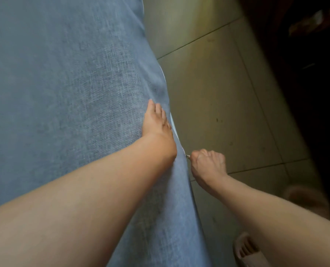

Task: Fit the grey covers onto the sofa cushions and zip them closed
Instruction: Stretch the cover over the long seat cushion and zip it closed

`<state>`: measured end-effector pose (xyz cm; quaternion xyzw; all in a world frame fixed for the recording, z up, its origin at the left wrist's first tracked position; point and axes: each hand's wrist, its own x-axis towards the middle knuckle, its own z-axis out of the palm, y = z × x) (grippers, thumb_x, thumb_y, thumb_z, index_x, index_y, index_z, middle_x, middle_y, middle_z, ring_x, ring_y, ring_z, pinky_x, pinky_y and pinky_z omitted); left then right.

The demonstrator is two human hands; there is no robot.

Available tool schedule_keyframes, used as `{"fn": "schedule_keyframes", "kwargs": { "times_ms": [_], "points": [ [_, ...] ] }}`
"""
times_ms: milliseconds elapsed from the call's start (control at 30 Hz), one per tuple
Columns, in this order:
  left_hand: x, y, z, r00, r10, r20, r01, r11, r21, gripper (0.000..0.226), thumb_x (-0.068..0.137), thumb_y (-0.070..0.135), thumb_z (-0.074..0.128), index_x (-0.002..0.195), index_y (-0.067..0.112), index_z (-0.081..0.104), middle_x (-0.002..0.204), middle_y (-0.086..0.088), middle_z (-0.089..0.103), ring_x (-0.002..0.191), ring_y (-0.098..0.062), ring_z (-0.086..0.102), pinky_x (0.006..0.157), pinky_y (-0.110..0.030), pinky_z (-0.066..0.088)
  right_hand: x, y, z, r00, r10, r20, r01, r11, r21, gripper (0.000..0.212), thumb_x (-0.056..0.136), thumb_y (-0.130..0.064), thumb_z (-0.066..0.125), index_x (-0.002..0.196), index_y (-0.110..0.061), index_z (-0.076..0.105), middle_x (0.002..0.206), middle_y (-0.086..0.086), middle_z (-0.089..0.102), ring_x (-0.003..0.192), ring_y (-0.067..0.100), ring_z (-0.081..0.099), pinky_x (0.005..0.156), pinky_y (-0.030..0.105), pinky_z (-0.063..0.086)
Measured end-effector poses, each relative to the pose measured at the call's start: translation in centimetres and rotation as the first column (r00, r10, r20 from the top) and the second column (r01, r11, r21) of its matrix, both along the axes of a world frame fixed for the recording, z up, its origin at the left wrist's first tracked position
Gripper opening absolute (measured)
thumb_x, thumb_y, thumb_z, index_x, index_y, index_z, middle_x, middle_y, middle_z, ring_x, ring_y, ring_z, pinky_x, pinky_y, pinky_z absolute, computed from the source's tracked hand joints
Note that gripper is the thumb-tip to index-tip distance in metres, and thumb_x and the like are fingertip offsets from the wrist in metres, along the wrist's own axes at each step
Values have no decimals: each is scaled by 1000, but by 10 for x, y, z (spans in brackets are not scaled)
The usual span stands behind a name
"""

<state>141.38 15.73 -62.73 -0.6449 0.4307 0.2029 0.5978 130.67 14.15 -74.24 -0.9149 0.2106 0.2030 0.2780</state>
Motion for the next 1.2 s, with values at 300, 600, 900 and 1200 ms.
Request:
{"fn": "schedule_keyframes", "kwargs": {
  "times_ms": [300,600,900,1200],
  "points": [
    [81,-44,-11,999,18,-35,-18,1000,19,81,95,61,23,150,6,2,157,-19,-1,145,-35,-5,113,-53,-4,96,-56,-11,999,15,39,-15,1000,2,35,101,-20,28,111,-13,61,118,12,60,107,33,57,69,31,26],
    [176,-96,-16,997,79,-18,-78,996,43,94,89,71,27,150,4,1,157,-19,-2,145,-34,-5,114,-53,-3,178,-107,-11,992,114,50,-115,993,20,32,101,-22,30,112,-16,60,116,9,62,105,32,59,66,30,26],
    [253,-132,-15,997,75,-29,-74,997,27,92,89,70,26,151,7,3,158,-18,-1,145,-32,-5,114,-53,-2,265,-149,-7,988,141,64,-138,989,-51,31,100,-18,32,110,-15,61,113,7,64,105,30,61,63,29,27],
    [351,-177,-3,1000,14,-7,-15,1000,-9,86,92,66,24,151,7,4,158,-18,-1,145,-33,-4,113,-53,-4,363,-193,-1,994,62,88,-54,995,-87,32,100,-18,31,111,-17,62,115,6,64,106,29,60,66,28,28]
  ]
}}
